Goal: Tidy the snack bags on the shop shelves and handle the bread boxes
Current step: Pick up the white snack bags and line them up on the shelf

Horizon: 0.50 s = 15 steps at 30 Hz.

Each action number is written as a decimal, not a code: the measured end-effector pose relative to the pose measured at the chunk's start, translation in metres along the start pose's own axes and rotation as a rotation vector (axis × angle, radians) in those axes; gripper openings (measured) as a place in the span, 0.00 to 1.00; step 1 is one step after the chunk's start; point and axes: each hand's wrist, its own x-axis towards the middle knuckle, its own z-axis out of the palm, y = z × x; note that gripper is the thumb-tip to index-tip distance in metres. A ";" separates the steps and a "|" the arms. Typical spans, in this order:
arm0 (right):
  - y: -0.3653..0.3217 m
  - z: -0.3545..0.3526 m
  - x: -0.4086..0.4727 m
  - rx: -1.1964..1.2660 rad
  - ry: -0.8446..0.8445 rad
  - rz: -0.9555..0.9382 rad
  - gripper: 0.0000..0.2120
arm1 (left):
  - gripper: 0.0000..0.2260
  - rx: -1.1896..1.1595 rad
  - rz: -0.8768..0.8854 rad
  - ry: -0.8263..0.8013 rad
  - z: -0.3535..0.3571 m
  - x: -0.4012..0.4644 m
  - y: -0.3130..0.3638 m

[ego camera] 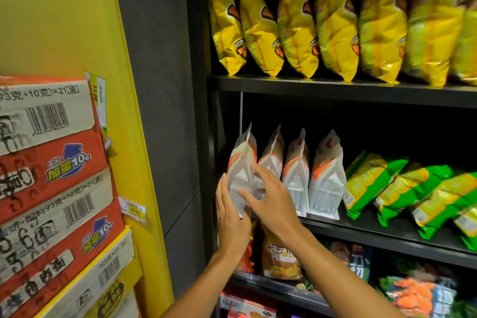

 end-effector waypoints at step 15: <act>0.036 0.008 0.012 -0.217 -0.043 0.009 0.37 | 0.50 0.022 -0.050 -0.120 0.014 0.055 -0.011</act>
